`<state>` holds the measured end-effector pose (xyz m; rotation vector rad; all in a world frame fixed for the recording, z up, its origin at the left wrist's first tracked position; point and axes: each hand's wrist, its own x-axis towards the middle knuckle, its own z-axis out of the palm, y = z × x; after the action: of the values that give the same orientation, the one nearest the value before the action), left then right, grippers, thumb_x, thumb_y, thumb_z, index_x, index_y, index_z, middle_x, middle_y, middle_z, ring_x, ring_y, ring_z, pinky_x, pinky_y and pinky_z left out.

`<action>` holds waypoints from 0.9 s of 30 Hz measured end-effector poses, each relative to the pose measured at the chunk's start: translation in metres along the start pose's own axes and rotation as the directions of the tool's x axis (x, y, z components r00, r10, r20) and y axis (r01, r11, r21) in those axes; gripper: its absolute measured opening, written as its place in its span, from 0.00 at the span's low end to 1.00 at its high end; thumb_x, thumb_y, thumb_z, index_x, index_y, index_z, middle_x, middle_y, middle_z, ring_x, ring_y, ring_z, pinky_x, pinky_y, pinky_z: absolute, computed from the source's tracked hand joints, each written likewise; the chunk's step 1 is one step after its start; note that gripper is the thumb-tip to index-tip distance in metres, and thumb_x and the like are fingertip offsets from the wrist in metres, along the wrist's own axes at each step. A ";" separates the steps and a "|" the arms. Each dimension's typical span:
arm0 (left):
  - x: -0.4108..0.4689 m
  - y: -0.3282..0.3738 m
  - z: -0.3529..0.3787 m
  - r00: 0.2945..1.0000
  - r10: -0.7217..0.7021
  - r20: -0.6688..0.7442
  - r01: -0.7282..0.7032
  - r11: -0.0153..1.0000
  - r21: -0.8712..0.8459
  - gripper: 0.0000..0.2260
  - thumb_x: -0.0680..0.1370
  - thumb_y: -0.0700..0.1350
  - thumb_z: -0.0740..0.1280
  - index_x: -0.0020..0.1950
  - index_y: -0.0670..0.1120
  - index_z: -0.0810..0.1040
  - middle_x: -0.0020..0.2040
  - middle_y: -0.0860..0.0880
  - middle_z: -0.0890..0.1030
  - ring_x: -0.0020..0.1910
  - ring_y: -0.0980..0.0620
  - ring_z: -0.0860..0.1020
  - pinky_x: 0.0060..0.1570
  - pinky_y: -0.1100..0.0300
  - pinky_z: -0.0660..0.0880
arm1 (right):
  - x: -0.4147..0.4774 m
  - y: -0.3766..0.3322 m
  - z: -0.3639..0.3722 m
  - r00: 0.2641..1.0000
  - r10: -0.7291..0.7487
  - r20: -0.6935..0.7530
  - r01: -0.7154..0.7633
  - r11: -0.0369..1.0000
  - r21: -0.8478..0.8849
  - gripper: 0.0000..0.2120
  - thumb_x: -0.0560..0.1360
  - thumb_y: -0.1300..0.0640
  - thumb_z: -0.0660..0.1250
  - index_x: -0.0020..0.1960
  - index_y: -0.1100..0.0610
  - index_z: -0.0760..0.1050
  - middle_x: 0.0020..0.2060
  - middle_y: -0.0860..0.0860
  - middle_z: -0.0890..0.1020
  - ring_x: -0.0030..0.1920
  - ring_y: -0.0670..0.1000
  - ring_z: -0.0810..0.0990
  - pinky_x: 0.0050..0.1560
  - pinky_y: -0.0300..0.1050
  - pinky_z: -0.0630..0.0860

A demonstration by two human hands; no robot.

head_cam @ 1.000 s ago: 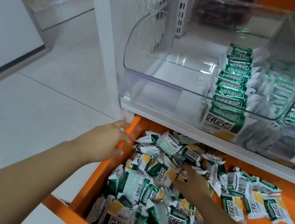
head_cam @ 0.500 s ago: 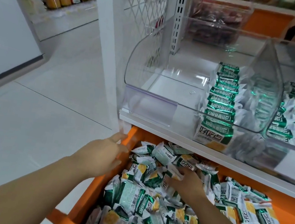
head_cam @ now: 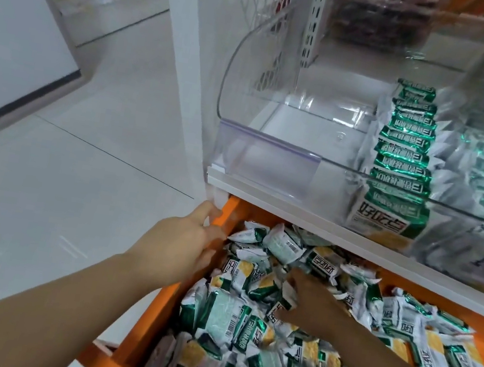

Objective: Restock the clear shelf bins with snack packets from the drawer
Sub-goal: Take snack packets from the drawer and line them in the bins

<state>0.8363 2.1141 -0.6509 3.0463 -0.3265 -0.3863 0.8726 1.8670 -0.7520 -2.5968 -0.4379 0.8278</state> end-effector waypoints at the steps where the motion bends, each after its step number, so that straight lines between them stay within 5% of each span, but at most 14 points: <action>1: -0.001 0.002 -0.003 1.000 -0.005 0.019 0.005 1.000 0.009 0.15 0.80 0.49 0.60 0.67 0.55 0.71 0.72 0.52 0.58 0.39 0.49 0.76 0.45 0.56 0.74 | -0.007 -0.001 -0.002 1.000 -0.018 -0.015 0.018 1.000 -0.018 0.27 0.71 0.47 0.72 0.63 0.54 0.63 0.38 0.43 0.65 0.37 0.45 0.68 0.29 0.35 0.58; 7: -0.010 0.031 -0.030 0.998 0.046 0.049 -0.053 0.986 0.159 0.19 0.80 0.52 0.59 0.71 0.55 0.67 0.71 0.51 0.63 0.63 0.49 0.72 0.62 0.54 0.66 | -0.082 -0.021 -0.042 0.964 -0.121 -0.237 0.149 0.983 0.104 0.26 0.70 0.46 0.72 0.61 0.43 0.61 0.55 0.45 0.71 0.48 0.47 0.76 0.44 0.41 0.74; 10: -0.021 0.056 -0.055 0.986 0.130 0.102 -0.111 0.979 -0.171 0.23 0.78 0.56 0.64 0.72 0.56 0.66 0.68 0.54 0.68 0.65 0.53 0.70 0.63 0.58 0.67 | -0.129 -0.037 -0.069 0.931 -0.177 -0.318 0.236 0.959 0.156 0.27 0.69 0.44 0.74 0.57 0.37 0.59 0.53 0.37 0.69 0.50 0.38 0.73 0.45 0.30 0.70; 13: -0.040 0.082 -0.083 0.949 0.245 0.198 -0.116 0.855 -0.505 0.31 0.74 0.57 0.70 0.74 0.58 0.62 0.70 0.59 0.66 0.67 0.59 0.68 0.64 0.64 0.66 | -0.171 -0.053 -0.092 0.886 -0.194 -0.420 0.287 0.943 0.170 0.26 0.67 0.43 0.75 0.54 0.36 0.60 0.41 0.36 0.69 0.41 0.31 0.71 0.40 0.31 0.69; 18: -0.066 0.117 -0.111 0.960 0.281 -0.016 -0.237 0.778 -0.582 0.28 0.72 0.55 0.72 0.71 0.57 0.67 0.65 0.64 0.70 0.60 0.66 0.69 0.64 0.65 0.67 | -0.220 -0.078 -0.121 0.844 -0.190 -0.501 0.330 0.921 0.206 0.24 0.67 0.48 0.73 0.54 0.43 0.62 0.32 0.43 0.66 0.33 0.32 0.72 0.34 0.31 0.68; 23: -0.079 0.135 -0.132 0.957 0.235 -0.173 -0.289 0.695 -0.659 0.29 0.71 0.54 0.74 0.68 0.61 0.66 0.57 0.68 0.69 0.51 0.77 0.69 0.50 0.81 0.66 | -0.240 -0.082 -0.146 0.800 -0.222 -0.558 0.358 0.922 0.145 0.26 0.58 0.34 0.68 0.48 0.43 0.62 0.34 0.45 0.71 0.35 0.36 0.72 0.36 0.35 0.70; 27: -0.082 0.140 -0.158 0.938 0.238 -0.250 -0.345 0.675 -0.652 0.28 0.70 0.57 0.73 0.68 0.60 0.68 0.59 0.66 0.75 0.54 0.71 0.73 0.57 0.70 0.72 | -0.243 -0.088 -0.176 0.710 -0.325 -0.625 0.462 0.884 0.065 0.25 0.59 0.30 0.66 0.46 0.45 0.66 0.33 0.48 0.78 0.32 0.43 0.74 0.31 0.36 0.69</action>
<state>0.7705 1.9994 -0.4674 2.2137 -0.5168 -0.1947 0.7742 1.8023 -0.4630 -2.2576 -0.6348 -0.1119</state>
